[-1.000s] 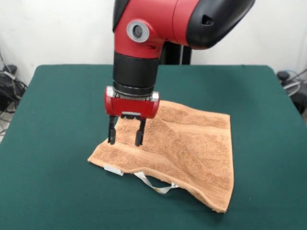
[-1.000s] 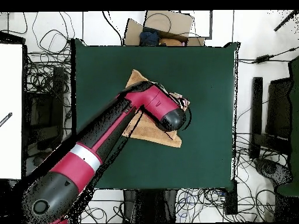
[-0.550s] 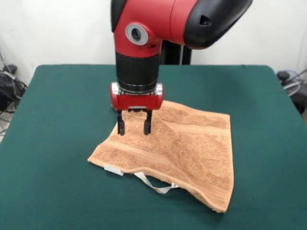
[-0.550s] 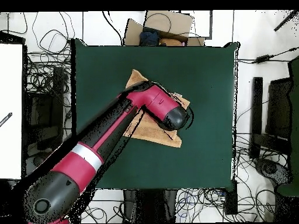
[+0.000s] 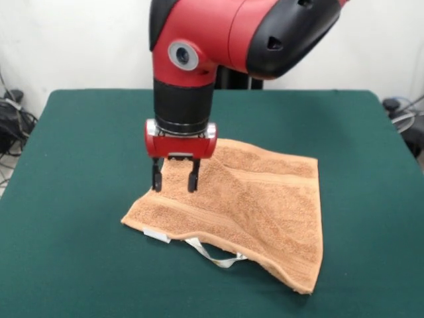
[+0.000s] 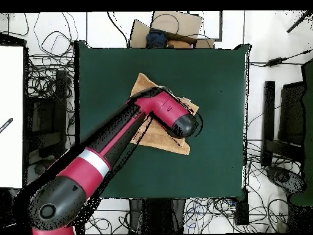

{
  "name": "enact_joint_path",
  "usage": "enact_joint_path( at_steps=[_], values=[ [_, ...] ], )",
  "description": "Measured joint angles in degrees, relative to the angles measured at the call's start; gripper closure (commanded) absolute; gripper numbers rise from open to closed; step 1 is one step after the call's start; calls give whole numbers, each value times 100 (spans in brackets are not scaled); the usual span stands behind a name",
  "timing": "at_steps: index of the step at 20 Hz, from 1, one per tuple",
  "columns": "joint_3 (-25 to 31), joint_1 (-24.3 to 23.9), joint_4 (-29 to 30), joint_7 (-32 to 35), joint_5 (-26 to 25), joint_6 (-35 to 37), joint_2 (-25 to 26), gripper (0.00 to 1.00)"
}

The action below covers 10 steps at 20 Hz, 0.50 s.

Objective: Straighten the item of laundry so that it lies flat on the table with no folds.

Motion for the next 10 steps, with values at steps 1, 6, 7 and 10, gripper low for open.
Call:
enact_joint_path(
  at_steps=[1,6,7,10],
  values=[
    [-1,-5,-1,0,0,66,18,0],
    [-15,-45,14,0,-1,178,33,0],
    [-23,-51,22,0,0,178,32,0],
    [-103,-92,102,0,-1,179,32,0]
  ],
)
